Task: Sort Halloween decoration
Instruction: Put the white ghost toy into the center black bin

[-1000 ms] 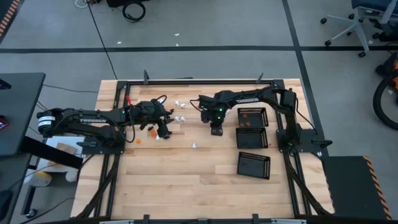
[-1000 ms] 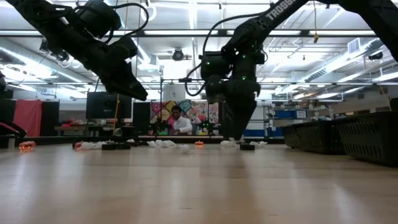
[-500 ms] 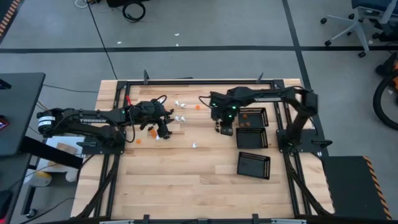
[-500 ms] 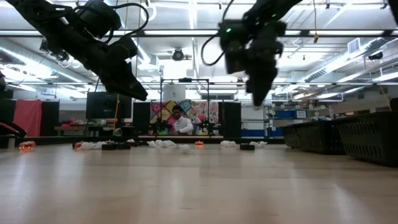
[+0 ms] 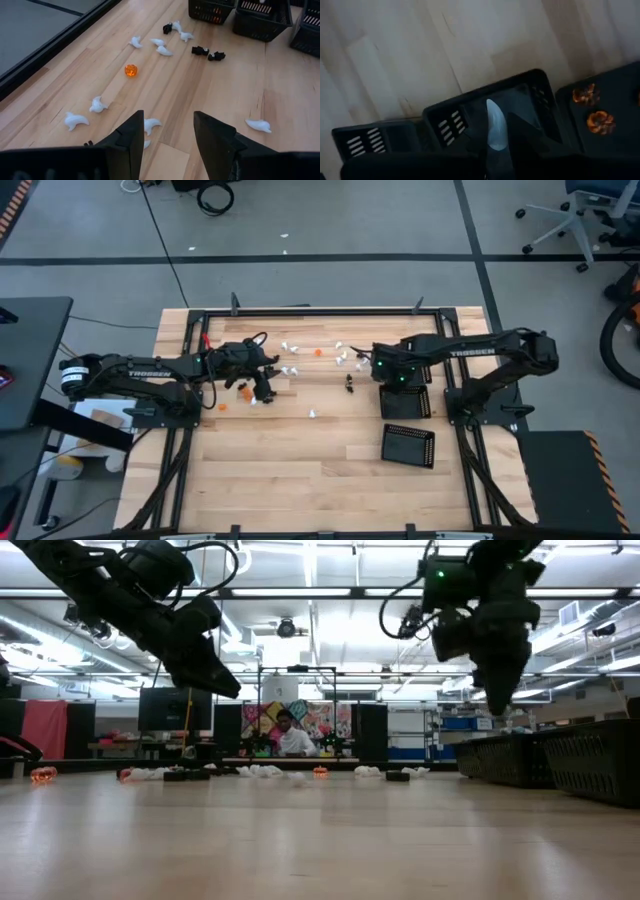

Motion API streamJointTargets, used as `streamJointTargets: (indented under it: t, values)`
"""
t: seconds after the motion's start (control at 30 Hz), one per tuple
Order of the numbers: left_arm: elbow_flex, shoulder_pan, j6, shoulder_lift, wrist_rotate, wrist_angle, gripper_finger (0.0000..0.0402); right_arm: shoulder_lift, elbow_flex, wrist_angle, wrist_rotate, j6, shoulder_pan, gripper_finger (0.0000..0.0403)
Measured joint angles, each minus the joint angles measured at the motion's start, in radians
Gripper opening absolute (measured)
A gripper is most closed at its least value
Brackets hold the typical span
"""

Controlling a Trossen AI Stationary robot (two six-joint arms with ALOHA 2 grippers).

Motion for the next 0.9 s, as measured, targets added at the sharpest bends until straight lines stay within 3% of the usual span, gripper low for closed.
streamJointTargets:
  t: [0.47, 0.7, 0.9]
  values:
    - [0.0, 0.001, 0.031, 0.0, -0.002, 0.004, 0.0157, 0.033, -0.097, 0.064, -0.006, 0.028, -0.003, 0.007]
    - [0.0, 0.001, 0.036, 0.0, -0.002, 0.006, 0.0157, 0.032, -0.089, 0.047, -0.045, 0.029, -0.008, 0.0102]
    - [0.0, 0.001, 0.035, 0.0, -0.002, 0.007, 0.0157, 0.032, -0.028, -0.004, -0.01, 0.024, -0.016, 0.0124]
